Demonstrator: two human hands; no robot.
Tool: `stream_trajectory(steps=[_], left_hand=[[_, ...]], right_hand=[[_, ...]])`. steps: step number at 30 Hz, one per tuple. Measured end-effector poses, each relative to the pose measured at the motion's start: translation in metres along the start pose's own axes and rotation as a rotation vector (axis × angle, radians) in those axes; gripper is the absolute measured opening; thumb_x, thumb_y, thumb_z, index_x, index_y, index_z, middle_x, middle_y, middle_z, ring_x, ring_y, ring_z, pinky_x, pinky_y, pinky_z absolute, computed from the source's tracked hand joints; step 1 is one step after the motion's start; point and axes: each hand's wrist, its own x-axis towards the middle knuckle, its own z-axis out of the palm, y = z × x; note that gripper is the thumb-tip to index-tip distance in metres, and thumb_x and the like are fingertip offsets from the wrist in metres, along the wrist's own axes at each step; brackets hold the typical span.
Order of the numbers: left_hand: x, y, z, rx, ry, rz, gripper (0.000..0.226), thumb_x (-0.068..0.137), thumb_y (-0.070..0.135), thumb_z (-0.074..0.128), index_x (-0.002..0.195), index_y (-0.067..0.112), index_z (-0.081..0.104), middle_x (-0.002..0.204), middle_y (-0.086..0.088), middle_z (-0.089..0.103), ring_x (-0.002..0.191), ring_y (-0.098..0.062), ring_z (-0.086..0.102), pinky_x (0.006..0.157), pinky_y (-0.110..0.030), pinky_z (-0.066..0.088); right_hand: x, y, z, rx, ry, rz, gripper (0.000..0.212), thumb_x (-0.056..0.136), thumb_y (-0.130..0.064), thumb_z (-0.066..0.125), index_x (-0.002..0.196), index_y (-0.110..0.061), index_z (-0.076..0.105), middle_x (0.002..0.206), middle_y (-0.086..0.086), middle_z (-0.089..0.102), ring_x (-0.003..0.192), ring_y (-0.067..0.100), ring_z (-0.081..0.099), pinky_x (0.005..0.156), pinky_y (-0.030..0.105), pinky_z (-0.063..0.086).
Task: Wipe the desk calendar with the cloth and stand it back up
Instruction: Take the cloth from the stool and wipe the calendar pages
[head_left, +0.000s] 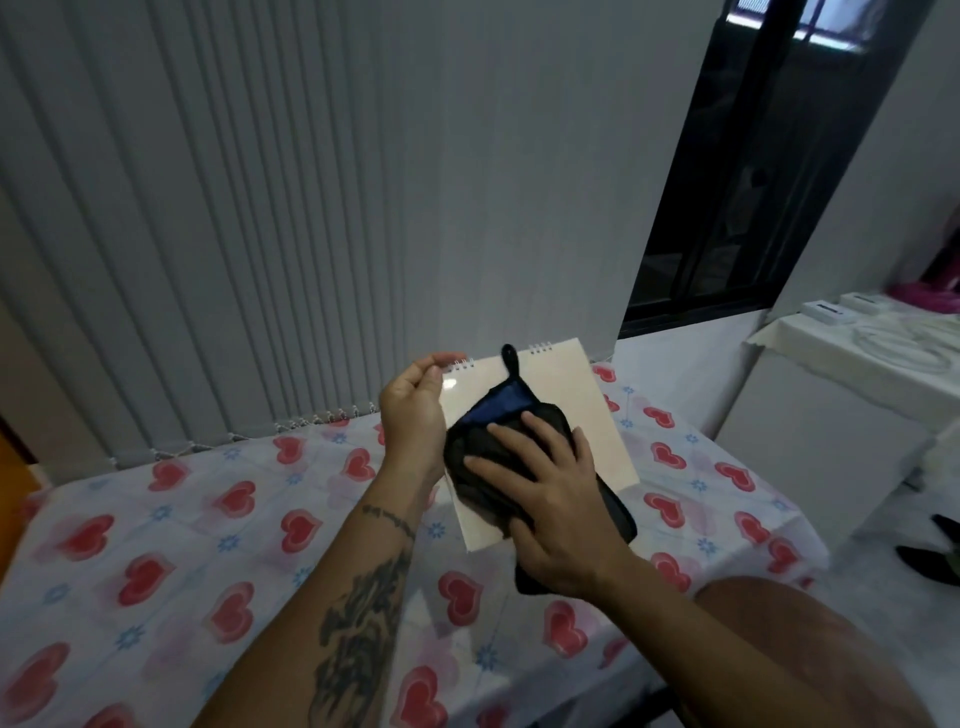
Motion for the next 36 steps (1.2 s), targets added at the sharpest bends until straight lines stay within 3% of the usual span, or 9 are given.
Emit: stream_trajectory(steps=[3,8,13,16,19,24,30,33,36], left_hand=[[0.008,0.001,-0.009,-0.043,0.035,-0.049,0.036,0.096,0.009,0.047,0.079,0.023,0.076,0.084,-0.003,0.074,0.071,-0.019,0.064,0.054,-0.026,0.054],[0.008,-0.002,-0.006,-0.034,0.031,-0.113,0.038,0.097,0.009,0.048,0.079,0.023,0.077,0.084,-0.001,0.076,0.076,-0.022,0.066,0.071,-0.039,0.056],[0.003,-0.006,0.012,-0.051,-0.017,-0.133,0.035,0.098,0.007,0.047,0.083,0.019,0.076,0.087,-0.004,0.077,0.076,-0.021,0.067,0.069,-0.035,0.058],[-0.001,-0.008,0.021,-0.087,-0.085,-0.16,0.036,0.098,0.006,0.044,0.083,0.018,0.074,0.085,-0.008,0.075,0.075,-0.023,0.067,0.071,-0.035,0.058],[0.003,-0.005,0.013,-0.09,-0.063,-0.175,0.034,0.098,0.006,0.044,0.086,0.016,0.074,0.093,-0.013,0.073,0.079,-0.026,0.067,0.073,-0.037,0.059],[0.006,-0.001,0.001,-0.028,0.052,-0.194,0.032,0.097,0.011,0.048,0.086,0.018,0.077,0.094,-0.006,0.077,0.081,-0.026,0.069,0.069,-0.039,0.061],[0.01,0.001,0.001,-0.088,0.083,-0.22,0.031,0.098,0.009,0.044,0.089,0.015,0.073,0.086,-0.007,0.073,0.07,-0.02,0.066,0.056,-0.027,0.056],[0.01,-0.001,0.009,-0.128,0.019,-0.228,0.033,0.099,0.008,0.041,0.087,0.014,0.071,0.09,-0.012,0.07,0.075,-0.023,0.065,0.061,-0.03,0.057],[0.012,-0.003,0.003,-0.105,0.061,-0.248,0.031,0.099,0.009,0.042,0.095,0.012,0.072,0.099,-0.016,0.07,0.082,-0.027,0.065,0.069,-0.037,0.058]], right_hand=[[-0.016,0.023,0.0,0.019,-0.008,-0.076,0.058,0.077,-0.024,0.048,0.132,-0.034,0.057,0.149,0.0,0.046,0.145,0.03,0.027,0.111,0.067,0.022],[-0.023,0.054,-0.004,0.055,0.06,0.087,0.051,0.078,-0.015,0.045,0.122,-0.021,0.069,0.142,0.008,0.054,0.14,0.035,0.036,0.107,0.063,0.034],[0.008,0.033,-0.006,0.091,0.203,0.357,0.055,0.082,-0.022,0.045,0.136,-0.022,0.055,0.149,0.005,0.047,0.141,0.033,0.033,0.11,0.063,0.028],[0.02,0.012,-0.002,-0.03,0.124,0.285,0.062,0.082,-0.037,0.04,0.144,-0.033,0.041,0.156,0.002,0.035,0.145,0.032,0.024,0.112,0.061,0.02],[0.017,0.03,-0.004,-0.085,0.027,0.213,0.066,0.083,-0.037,0.04,0.148,-0.035,0.033,0.16,0.001,0.026,0.148,0.029,0.015,0.114,0.059,0.018],[0.021,0.056,-0.012,0.035,0.036,0.493,0.062,0.086,-0.033,0.035,0.148,-0.033,0.032,0.161,0.001,0.024,0.147,0.026,0.016,0.115,0.058,0.02],[0.003,0.013,0.004,-0.086,0.023,0.252,0.065,0.08,-0.035,0.047,0.144,-0.038,0.036,0.157,-0.002,0.032,0.145,0.027,0.022,0.109,0.059,0.024],[0.005,-0.004,0.016,-0.126,0.017,0.143,0.067,0.079,-0.035,0.049,0.144,-0.036,0.036,0.155,-0.002,0.033,0.144,0.027,0.024,0.107,0.059,0.025],[0.011,0.009,0.013,-0.153,-0.018,0.131,0.065,0.08,-0.034,0.048,0.144,-0.034,0.038,0.154,0.0,0.037,0.142,0.028,0.028,0.104,0.056,0.03]])
